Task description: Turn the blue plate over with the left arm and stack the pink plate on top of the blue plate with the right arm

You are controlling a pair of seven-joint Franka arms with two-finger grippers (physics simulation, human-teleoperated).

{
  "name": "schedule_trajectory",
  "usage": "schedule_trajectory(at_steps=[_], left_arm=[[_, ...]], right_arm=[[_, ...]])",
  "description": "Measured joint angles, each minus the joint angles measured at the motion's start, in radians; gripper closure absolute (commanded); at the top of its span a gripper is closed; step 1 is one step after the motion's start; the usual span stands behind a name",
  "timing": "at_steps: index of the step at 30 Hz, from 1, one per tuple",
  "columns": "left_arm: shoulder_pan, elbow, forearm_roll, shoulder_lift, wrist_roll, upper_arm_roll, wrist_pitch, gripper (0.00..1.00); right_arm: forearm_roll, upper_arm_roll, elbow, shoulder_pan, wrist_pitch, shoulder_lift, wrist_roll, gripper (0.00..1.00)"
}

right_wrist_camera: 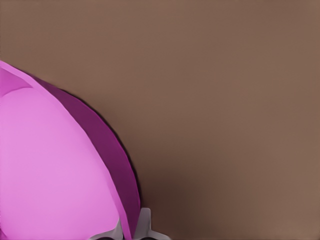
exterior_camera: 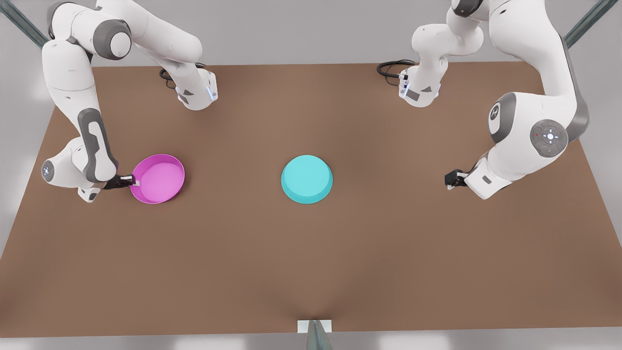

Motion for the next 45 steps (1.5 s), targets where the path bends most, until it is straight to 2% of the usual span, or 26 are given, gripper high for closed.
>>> schedule_trajectory(at_steps=[9,11,13,19,21,28,29,32,41,42,43,44,45], left_arm=[[-0.001,0.0,-0.001,0.002,-0.002,-0.001,-0.001,0.0],[0.0,0.0,-0.001,0.002,-0.003,-0.001,-0.001,0.0],[-0.001,0.001,0.0,0.003,-0.003,-0.001,-0.001,0.0],[-0.002,0.001,0.0,0.003,-0.003,-0.001,-0.001,0.0],[-0.002,0.001,0.0,0.003,-0.003,-0.001,-0.001,0.0],[-0.002,0.003,0.001,0.005,-0.003,-0.001,-0.001,0.0],[-0.002,0.003,0.001,0.007,-0.003,-0.001,-0.001,0.0],[-0.003,0.003,0.001,0.008,-0.012,-0.001,-0.001,0.0],[-0.004,0.003,0.001,0.009,-0.016,-0.002,-0.001,0.0],[-0.005,0.003,0.001,0.009,-0.016,-0.001,-0.001,0.0],[-0.004,0.003,0.001,0.009,-0.016,-0.001,-0.001,0.0],[-0.004,0.003,0.001,0.009,-0.016,-0.002,-0.001,0.0],[-0.005,0.003,0.001,0.009,-0.016,-0.002,-0.001,0.0]], right_arm=[[0.001,0.041,0.01,0.013,-0.046,-0.04,0.007,0.79],[0.035,0.041,0.019,0.036,-0.106,-0.061,0.006,0.79],[0.039,0.041,0.066,0.107,-0.19,-0.07,0.017,0.79],[0.055,0.043,0.134,0.441,-0.181,-0.08,0.075,0.79],[0.053,0.106,0.171,0.511,-0.174,-0.074,0.144,0.79],[0.074,0.126,0.265,0.82,-0.143,-0.047,0.408,0.79],[0.076,0.155,0.267,0.835,-0.119,-0.042,0.464,0.79],[0.086,0.16,0.271,0.926,-0.051,-0.019,0.608,0.79],[0.102,0.176,0.295,0.928,0.042,0.041,0.626,0.79],[0.101,0.176,0.295,0.928,0.041,0.041,0.626,0.73],[0.098,0.176,0.296,0.928,0.043,0.046,0.631,0.29],[0.094,0.176,0.296,0.929,0.054,0.046,0.633,0.0],[0.091,0.176,0.295,0.932,0.065,0.046,0.634,0.0]])
